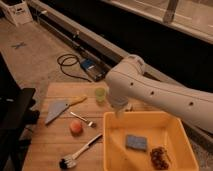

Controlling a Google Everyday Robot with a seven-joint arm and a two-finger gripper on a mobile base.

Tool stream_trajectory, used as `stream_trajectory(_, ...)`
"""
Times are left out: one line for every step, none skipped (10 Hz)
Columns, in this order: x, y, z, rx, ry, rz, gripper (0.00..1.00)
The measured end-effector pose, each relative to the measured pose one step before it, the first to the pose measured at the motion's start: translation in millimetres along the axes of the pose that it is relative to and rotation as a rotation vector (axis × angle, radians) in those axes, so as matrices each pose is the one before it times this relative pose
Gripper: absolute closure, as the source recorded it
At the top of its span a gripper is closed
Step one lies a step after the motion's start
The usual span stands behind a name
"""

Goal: Place brush in plastic cup

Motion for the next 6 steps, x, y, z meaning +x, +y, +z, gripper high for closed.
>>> stream_trajectory(0.08, -0.02, -0.03, 0.00017, 0.00009, 0.00017, 0.35)
stream_trajectory(-0.09, -0.18, -0.08, 0.00018, -0.00008, -0.00011, 0.35)
stream_trajectory(0.16, -0.67, -0.19, 0.00049, -0.00019, 0.00029, 0.35)
stream_trajectory(0.15, -0.77, 2.76, -0.00813, 0.00266, -0.00777, 0.35)
stream_trajectory(-4.02, -1.6, 4.5, -0.00719, -0.00406, -0.01029, 0.35)
stream_trajectory(-12.03, -6.13, 14.34, -0.01434, -0.00908, -0.01957, 0.35)
